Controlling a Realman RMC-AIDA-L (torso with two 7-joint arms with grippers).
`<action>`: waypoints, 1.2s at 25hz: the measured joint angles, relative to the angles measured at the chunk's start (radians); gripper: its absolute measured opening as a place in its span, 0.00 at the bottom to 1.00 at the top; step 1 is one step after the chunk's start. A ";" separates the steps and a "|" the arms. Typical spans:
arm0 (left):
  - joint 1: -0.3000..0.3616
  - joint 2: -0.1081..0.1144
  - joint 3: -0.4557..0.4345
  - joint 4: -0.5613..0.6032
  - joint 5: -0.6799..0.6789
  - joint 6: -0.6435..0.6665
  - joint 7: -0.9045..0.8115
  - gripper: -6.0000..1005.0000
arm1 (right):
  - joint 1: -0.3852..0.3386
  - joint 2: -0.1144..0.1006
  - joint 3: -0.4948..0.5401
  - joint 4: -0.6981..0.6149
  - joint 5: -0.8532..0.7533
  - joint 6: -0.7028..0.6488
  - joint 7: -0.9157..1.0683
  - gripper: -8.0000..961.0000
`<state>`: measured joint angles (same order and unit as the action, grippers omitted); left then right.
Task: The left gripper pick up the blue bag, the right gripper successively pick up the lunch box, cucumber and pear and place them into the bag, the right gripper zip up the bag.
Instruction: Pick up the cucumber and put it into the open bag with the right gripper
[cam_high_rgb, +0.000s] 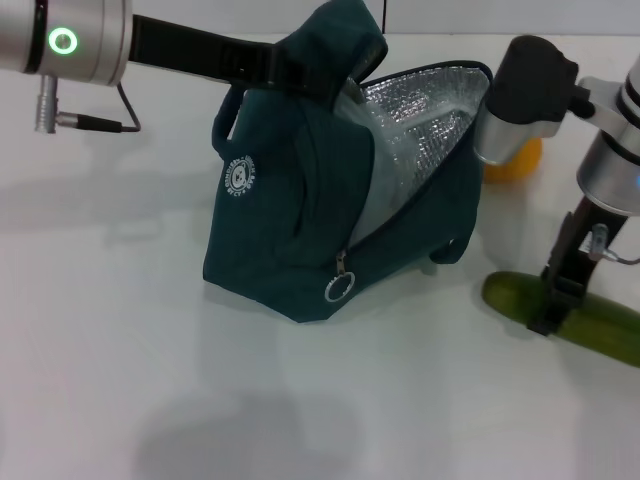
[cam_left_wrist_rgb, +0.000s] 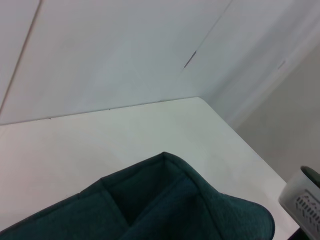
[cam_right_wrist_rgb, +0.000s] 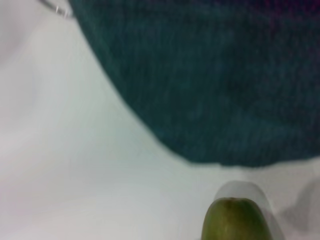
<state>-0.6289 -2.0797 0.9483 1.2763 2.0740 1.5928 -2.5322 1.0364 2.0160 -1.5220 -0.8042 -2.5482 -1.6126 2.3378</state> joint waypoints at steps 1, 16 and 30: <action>0.000 0.000 -0.002 0.000 0.000 0.000 0.000 0.04 | -0.012 -0.001 0.001 -0.014 -0.007 -0.013 0.000 0.64; 0.000 0.000 -0.003 0.006 -0.002 0.004 0.001 0.04 | -0.096 -0.020 0.254 -0.151 -0.129 -0.070 -0.001 0.64; 0.008 0.001 -0.003 0.008 -0.005 0.006 0.003 0.04 | -0.160 -0.044 0.502 -0.400 -0.074 -0.139 -0.007 0.65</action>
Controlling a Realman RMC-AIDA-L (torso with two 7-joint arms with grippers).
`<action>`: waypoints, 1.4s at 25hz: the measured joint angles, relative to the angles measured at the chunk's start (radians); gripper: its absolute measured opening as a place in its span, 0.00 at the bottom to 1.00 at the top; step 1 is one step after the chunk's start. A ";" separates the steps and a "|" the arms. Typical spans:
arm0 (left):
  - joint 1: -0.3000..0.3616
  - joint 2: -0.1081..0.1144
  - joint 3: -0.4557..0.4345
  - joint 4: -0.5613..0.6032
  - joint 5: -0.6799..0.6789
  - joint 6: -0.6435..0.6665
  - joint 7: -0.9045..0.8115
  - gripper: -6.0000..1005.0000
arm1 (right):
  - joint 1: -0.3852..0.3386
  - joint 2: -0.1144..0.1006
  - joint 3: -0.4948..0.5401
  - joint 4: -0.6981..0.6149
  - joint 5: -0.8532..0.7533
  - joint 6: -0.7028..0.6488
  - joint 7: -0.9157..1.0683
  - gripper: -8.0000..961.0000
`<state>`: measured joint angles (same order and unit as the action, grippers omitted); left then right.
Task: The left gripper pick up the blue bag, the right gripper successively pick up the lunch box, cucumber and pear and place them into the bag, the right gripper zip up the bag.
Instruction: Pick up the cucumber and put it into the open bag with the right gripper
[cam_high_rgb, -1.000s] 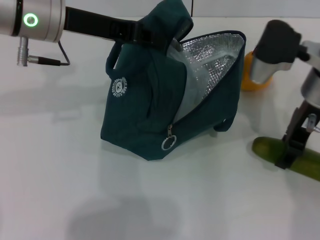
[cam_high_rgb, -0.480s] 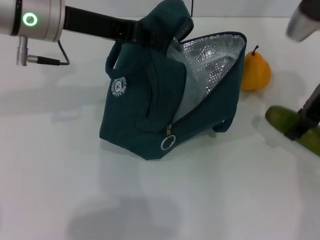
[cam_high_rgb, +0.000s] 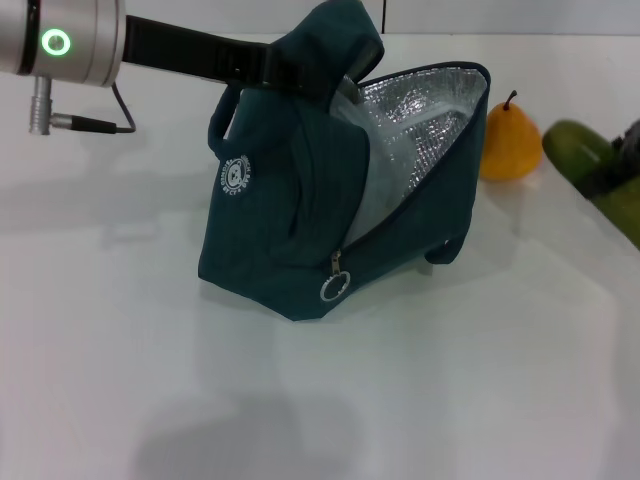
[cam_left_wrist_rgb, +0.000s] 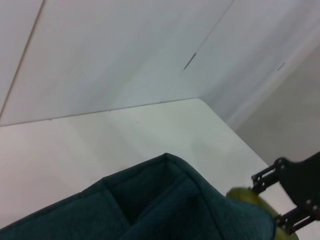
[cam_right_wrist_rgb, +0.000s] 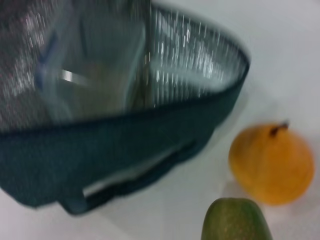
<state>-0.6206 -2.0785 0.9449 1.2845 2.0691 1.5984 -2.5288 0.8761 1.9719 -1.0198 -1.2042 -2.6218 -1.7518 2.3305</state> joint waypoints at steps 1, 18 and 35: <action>0.000 0.000 0.000 0.000 0.000 0.000 0.000 0.04 | -0.002 0.000 0.009 -0.020 0.014 -0.004 0.000 0.65; 0.004 -0.002 0.002 0.003 -0.020 0.002 0.001 0.04 | -0.119 0.017 0.084 -0.219 0.512 0.133 -0.132 0.65; 0.002 -0.005 0.006 -0.003 -0.025 0.003 -0.003 0.04 | -0.206 0.043 0.036 0.182 1.076 0.247 -0.688 0.65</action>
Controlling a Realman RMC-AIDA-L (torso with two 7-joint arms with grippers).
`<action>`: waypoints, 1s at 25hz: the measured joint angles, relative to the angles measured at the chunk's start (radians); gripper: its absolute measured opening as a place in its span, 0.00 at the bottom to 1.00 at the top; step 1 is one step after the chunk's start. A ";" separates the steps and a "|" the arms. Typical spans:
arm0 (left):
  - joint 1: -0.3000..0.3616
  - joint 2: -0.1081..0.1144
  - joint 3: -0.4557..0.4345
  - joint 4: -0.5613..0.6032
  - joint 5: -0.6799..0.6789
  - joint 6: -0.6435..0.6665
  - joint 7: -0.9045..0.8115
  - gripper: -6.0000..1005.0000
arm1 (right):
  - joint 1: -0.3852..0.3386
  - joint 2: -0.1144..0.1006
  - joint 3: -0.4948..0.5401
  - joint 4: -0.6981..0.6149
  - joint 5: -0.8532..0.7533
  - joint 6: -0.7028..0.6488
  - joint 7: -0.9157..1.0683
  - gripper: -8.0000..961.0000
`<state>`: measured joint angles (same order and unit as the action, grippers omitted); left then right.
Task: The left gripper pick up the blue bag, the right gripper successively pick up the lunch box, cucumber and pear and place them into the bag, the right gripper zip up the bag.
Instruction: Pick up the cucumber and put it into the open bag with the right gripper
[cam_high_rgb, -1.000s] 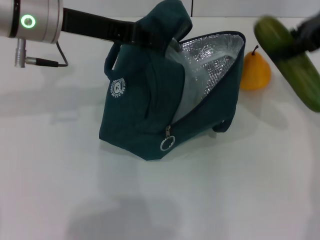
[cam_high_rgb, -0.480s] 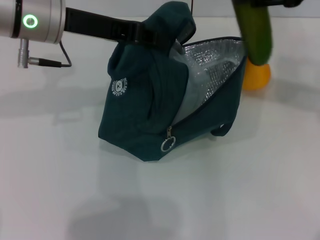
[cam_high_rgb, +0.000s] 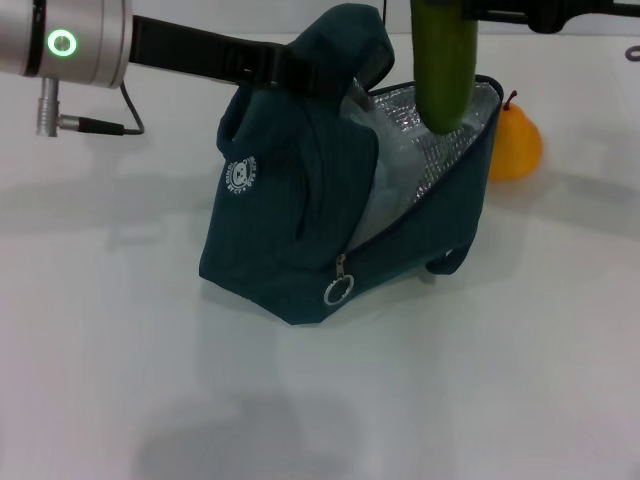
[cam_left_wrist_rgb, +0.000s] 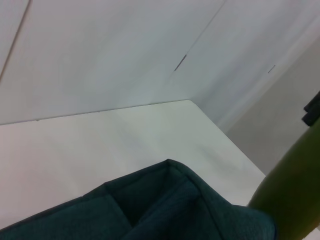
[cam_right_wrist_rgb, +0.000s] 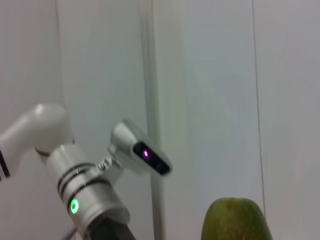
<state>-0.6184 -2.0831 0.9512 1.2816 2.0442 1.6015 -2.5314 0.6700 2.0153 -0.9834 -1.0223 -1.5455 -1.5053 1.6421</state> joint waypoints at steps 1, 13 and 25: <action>0.000 0.000 0.000 -0.001 0.000 0.000 0.001 0.04 | -0.002 0.000 -0.001 0.022 0.020 -0.002 -0.031 0.65; 0.002 0.000 -0.003 -0.002 0.000 -0.003 0.005 0.04 | -0.003 0.002 -0.066 0.187 0.120 -0.048 -0.206 0.65; 0.002 0.000 -0.003 -0.006 0.000 -0.007 0.006 0.04 | 0.003 0.006 -0.083 0.317 0.135 -0.055 -0.295 0.66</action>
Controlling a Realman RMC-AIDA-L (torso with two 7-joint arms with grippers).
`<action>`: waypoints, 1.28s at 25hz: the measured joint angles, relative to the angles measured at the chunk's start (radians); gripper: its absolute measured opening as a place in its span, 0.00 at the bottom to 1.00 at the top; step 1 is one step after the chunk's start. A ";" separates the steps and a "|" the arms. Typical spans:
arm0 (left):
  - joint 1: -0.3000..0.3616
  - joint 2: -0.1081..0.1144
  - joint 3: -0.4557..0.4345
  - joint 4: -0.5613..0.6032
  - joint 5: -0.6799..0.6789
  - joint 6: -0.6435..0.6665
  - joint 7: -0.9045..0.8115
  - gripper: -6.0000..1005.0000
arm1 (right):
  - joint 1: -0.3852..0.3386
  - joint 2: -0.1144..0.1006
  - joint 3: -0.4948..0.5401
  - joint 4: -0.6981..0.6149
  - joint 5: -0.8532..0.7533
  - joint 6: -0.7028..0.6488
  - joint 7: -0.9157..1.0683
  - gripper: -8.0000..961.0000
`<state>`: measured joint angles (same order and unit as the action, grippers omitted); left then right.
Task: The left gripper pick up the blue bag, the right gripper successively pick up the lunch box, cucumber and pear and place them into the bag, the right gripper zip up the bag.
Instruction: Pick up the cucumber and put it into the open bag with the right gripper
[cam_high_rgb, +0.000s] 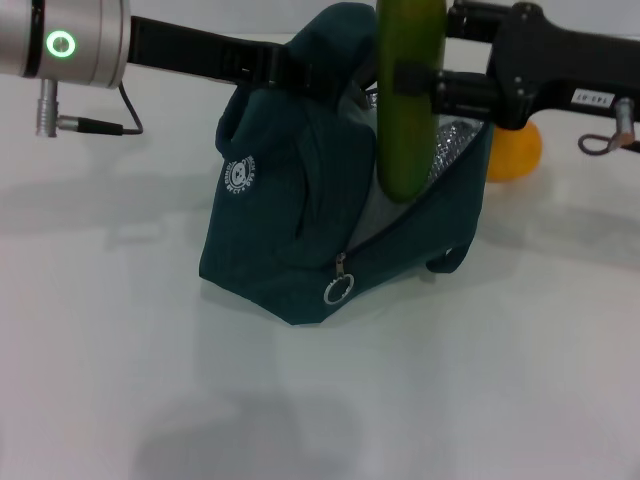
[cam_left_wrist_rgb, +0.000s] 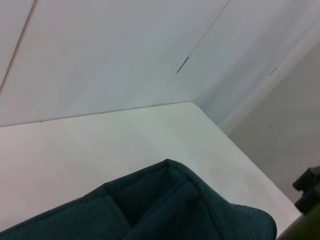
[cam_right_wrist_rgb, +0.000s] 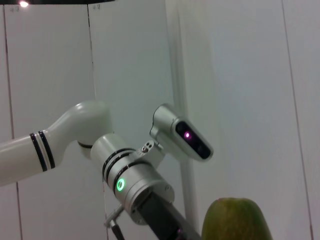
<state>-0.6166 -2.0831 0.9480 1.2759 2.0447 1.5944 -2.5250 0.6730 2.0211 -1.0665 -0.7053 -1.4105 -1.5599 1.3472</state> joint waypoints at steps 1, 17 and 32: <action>0.000 0.000 0.000 0.000 0.000 0.000 0.000 0.04 | 0.002 0.000 -0.004 0.009 0.000 0.001 -0.005 0.66; 0.000 0.000 0.000 0.000 0.000 -0.002 0.000 0.05 | -0.001 0.002 -0.053 0.066 0.001 0.013 -0.070 0.66; 0.000 -0.001 0.001 0.000 0.000 -0.002 0.000 0.05 | 0.000 0.002 -0.056 0.072 0.003 0.016 -0.088 0.66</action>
<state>-0.6167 -2.0840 0.9489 1.2763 2.0448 1.5922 -2.5249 0.6728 2.0232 -1.1228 -0.6333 -1.4075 -1.5436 1.2590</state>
